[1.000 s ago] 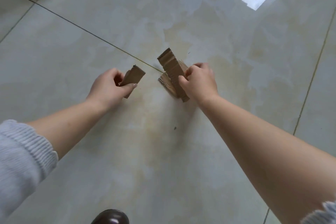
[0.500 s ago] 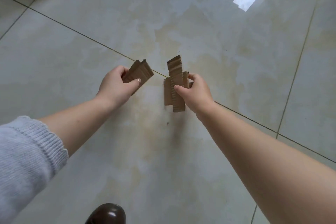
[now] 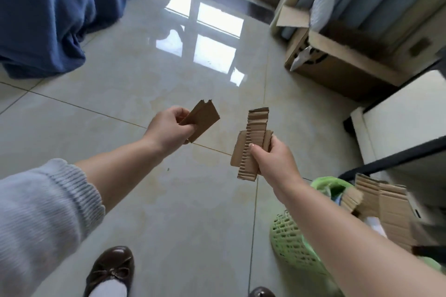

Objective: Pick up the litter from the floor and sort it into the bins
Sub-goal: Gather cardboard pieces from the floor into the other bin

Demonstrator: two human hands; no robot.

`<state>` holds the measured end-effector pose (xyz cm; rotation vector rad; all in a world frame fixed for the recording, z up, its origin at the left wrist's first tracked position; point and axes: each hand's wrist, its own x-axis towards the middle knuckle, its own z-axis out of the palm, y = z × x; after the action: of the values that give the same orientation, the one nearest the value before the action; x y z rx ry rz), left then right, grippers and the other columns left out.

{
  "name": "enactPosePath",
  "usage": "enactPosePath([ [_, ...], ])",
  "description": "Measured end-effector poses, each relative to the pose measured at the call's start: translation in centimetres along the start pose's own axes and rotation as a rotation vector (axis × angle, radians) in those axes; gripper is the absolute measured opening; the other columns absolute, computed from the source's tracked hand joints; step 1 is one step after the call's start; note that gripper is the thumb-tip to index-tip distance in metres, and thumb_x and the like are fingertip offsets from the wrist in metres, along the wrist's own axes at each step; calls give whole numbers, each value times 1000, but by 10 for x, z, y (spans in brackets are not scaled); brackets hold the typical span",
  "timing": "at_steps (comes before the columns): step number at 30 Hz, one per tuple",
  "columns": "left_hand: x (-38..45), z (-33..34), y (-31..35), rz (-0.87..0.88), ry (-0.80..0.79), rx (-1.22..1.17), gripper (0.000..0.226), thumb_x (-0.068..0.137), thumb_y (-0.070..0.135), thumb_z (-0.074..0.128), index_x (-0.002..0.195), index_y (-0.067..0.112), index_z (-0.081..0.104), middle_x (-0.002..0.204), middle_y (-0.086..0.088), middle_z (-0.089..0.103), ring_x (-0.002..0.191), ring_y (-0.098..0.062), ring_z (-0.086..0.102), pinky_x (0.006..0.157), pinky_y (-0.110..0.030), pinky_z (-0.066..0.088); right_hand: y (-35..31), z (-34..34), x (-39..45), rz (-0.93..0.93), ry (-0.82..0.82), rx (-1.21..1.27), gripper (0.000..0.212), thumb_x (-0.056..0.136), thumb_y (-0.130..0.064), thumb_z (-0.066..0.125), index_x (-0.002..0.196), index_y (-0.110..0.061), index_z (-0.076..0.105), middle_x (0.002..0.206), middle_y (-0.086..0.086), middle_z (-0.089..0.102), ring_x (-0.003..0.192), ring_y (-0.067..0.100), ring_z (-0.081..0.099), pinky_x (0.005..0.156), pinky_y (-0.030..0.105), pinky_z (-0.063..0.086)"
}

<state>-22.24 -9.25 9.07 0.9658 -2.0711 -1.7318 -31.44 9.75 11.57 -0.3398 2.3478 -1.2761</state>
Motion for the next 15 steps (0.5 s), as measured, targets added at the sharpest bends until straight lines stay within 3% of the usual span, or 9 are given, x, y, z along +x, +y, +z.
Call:
enactPosePath([
  [7, -130, 3, 107, 192, -109, 58, 13, 80, 15, 66, 73, 23, 58, 76, -2, 63, 74, -22, 60, 75, -38, 56, -11, -93, -164, -17, 152, 13, 15, 87, -15, 54, 80, -27, 59, 87, 0, 69, 87, 22, 67, 83, 47, 55],
  [12, -216, 31, 144, 251, -187, 137, 3, 78, 18, 64, 81, 17, 63, 86, -9, 67, 80, -26, 63, 82, -43, 56, 9, -154, -250, 50, 454, 45, 9, 86, -20, 50, 82, -22, 58, 94, 4, 68, 91, 27, 64, 87, 47, 53],
  [15, -248, 59, 152, 248, -234, 155, 15, 79, 10, 56, 92, 9, 64, 88, -15, 65, 79, -27, 61, 77, -36, 55, 29, -179, -283, 118, 627, 121, 13, 85, -20, 47, 88, -17, 59, 94, 7, 67, 85, 26, 64, 82, 42, 54],
])
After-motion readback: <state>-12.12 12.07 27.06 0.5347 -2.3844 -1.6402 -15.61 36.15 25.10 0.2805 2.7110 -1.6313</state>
